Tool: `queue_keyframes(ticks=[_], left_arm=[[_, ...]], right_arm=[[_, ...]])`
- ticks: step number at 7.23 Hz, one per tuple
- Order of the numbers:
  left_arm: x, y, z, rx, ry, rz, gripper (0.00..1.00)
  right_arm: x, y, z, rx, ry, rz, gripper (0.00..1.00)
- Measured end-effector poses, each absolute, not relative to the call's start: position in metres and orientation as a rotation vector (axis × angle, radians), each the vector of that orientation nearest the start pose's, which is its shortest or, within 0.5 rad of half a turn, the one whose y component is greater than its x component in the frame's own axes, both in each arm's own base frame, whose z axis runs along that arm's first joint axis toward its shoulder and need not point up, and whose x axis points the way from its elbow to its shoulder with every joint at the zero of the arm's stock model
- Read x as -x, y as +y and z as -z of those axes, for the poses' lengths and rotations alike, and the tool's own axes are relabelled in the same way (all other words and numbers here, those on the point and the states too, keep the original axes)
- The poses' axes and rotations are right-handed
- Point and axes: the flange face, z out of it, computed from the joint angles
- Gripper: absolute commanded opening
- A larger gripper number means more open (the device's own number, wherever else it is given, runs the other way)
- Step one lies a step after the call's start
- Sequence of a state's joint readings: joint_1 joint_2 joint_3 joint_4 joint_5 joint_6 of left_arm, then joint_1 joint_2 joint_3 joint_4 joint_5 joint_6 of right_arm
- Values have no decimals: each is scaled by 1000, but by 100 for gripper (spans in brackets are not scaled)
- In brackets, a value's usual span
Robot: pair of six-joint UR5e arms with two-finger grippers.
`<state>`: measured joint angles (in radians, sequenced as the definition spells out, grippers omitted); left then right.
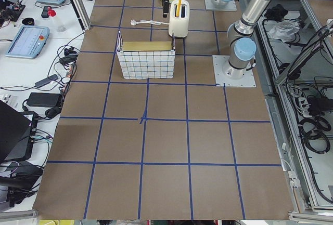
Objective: Press toaster with right arm
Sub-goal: 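Lower the right gripper toward the lever on the toaster's side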
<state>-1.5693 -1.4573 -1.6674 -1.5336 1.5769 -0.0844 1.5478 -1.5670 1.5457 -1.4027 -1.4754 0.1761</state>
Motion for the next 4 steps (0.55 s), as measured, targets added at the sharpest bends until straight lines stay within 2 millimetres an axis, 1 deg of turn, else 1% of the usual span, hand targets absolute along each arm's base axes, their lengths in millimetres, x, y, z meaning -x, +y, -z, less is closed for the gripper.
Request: queue_keyframes(ticks=[2, 4], left_arm=[[132, -449, -497, 135, 3134, 86, 100], [132, -449, -497, 135, 3134, 86, 100]], right_arm=[[-143, -472, -473, -427, 2909, -367, 0], [-146, -461, -445, -445, 2864, -500, 0]])
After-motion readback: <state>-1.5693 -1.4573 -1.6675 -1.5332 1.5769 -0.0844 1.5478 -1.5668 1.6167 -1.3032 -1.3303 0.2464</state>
